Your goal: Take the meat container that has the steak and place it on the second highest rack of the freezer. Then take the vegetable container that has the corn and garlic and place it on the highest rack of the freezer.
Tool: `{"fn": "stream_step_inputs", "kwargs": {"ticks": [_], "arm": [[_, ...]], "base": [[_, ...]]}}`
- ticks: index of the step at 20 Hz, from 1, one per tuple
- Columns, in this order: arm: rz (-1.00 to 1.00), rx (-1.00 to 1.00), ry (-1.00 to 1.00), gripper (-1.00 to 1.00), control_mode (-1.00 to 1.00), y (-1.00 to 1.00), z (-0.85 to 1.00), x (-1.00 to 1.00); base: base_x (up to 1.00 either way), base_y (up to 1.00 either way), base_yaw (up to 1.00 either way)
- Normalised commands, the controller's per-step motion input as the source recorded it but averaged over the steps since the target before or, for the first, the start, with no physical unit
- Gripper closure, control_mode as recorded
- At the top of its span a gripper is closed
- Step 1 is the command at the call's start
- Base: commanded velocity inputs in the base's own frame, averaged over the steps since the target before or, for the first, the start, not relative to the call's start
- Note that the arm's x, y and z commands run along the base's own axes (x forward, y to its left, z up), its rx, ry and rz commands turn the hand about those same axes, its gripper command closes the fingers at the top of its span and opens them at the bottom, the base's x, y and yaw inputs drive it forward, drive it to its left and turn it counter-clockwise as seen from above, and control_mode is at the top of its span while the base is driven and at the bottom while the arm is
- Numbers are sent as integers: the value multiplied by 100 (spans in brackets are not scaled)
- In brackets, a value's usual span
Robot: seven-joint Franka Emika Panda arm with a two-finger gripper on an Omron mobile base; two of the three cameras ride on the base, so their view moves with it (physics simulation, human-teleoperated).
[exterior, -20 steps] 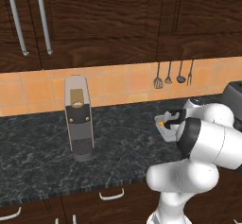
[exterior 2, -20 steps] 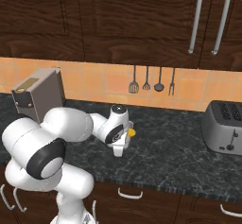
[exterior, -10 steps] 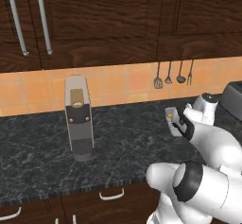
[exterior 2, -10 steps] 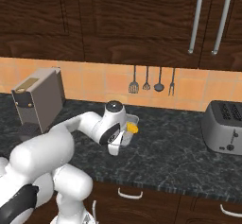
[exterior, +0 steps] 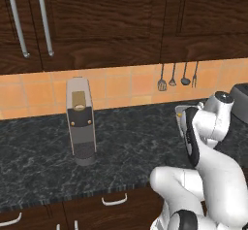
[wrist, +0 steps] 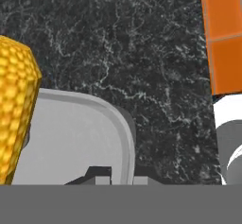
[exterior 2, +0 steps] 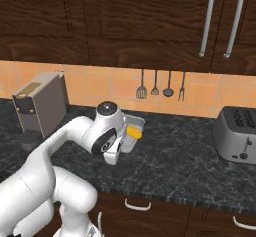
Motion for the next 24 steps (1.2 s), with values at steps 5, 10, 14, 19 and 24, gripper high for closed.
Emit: {"fn": "stream_step_inputs", "kwargs": {"ticks": [5, 10, 14, 19, 24], "arm": [[0, 0, 4, 100, -100, 20, 60, -51], [6, -3, 22, 100, -100, 53, 39, -69], [16, 0, 6, 100, -100, 64, 54, -32], [17, 0, 9, 100, -100, 39, 58, -57], [3, 0, 3, 100, -100, 13, 62, -52]], "base": [[0, 0, 0], [0, 0, 0], [0, 0, 0], [0, 0, 0], [0, 0, 0]]}}
